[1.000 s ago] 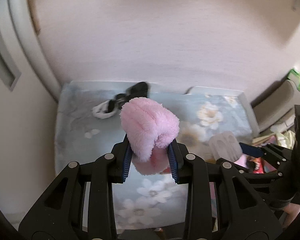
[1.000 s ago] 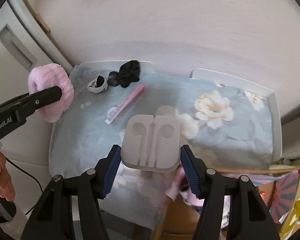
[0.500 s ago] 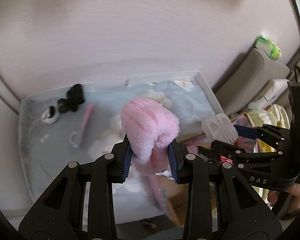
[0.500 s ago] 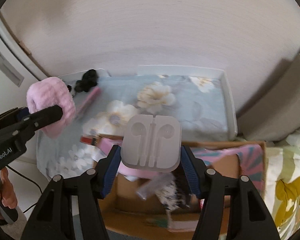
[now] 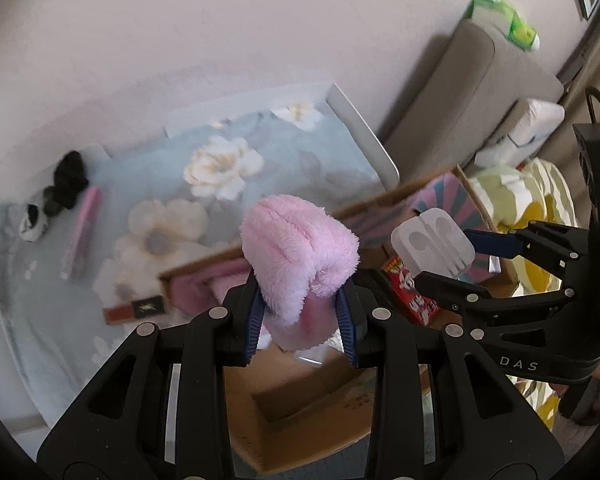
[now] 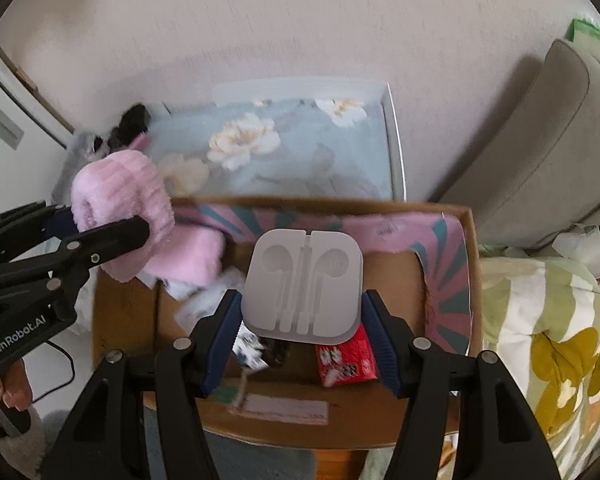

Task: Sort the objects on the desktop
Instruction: 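Carry the hair tie and earphone case over the cardboard box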

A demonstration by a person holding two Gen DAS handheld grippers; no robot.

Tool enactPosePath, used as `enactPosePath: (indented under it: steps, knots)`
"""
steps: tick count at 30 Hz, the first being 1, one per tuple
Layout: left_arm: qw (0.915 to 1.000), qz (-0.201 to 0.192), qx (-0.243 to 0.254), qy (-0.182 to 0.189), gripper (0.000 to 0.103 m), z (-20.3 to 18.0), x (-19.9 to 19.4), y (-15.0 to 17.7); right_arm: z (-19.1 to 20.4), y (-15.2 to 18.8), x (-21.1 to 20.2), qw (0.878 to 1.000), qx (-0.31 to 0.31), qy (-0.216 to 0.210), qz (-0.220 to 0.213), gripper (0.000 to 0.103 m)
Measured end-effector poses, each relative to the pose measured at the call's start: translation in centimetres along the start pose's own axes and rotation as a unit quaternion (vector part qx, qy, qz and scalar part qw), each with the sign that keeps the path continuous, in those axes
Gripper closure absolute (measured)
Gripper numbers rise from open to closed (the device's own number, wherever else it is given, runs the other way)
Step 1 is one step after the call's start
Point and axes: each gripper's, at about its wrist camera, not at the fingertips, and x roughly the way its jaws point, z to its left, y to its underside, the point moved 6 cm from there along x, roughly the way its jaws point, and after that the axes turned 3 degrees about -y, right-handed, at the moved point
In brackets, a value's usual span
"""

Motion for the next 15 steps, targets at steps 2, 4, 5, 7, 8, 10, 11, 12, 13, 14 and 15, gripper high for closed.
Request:
enactPosePath:
  steps: [2, 4, 5, 7, 8, 10, 11, 12, 13, 14, 15]
  knots:
    - [0.9999, 0.009, 0.003, 0.004, 0.074, -0.5, 0.9, 0.5, -0.6, 0.6, 0.4, 1.0, 0.002, -0.002, 0.008, 0.046]
    - [0.9997, 0.021, 0.004, 0.006, 0.074, -1.1, 1.8, 1.2, -1.1, 1.1, 0.7, 1.0, 0.005, -0.004, 0.012, 0.046]
    - [0.9996, 0.028, 0.005, 0.007, 0.074, -1.3, 2.2, 1.5, -1.4, 1.3, 0.9, 1.0, 0.007, -0.005, 0.015, 0.046]
    - [0.9992, 0.039, 0.007, 0.008, 0.074, -1.7, 2.9, 2.2, -2.0, 1.8, 1.2, 1.0, 0.011, -0.009, 0.02, 0.046]
    - [0.9989, 0.045, 0.01, 0.009, 0.074, -1.9, 3.3, 2.4, -2.2, 2.0, 1.4, 1.0, 0.011, -0.009, 0.023, 0.046]
    - [0.9984, 0.055, 0.015, 0.007, 0.074, -2.3, 3.9, 3.0, -2.7, 2.6, 1.9, 0.999, 0.01, -0.007, 0.03, 0.046]
    - [0.998, 0.06, 0.016, 0.008, 0.074, -2.5, 4.2, 3.2, -2.8, 2.7, 2.1, 0.999, 0.01, -0.007, 0.033, 0.046]
    - [0.9978, 0.063, 0.017, 0.008, 0.074, -2.6, 4.4, 3.3, -3.0, 2.8, 2.3, 0.999, 0.011, -0.007, 0.035, 0.046]
    - [0.9976, 0.067, 0.018, 0.008, 0.074, -2.7, 4.6, 3.5, -3.2, 2.9, 2.5, 0.999, 0.013, -0.009, 0.037, 0.046]
    - [0.9974, 0.07, 0.019, 0.007, 0.074, -2.8, 4.7, 3.5, -3.2, 2.9, 2.6, 0.999, 0.014, -0.012, 0.039, 0.046]
    - [0.9972, 0.071, 0.02, 0.006, 0.074, -2.8, 4.8, 3.5, -3.3, 2.9, 2.6, 0.999, 0.014, -0.014, 0.039, 0.046]
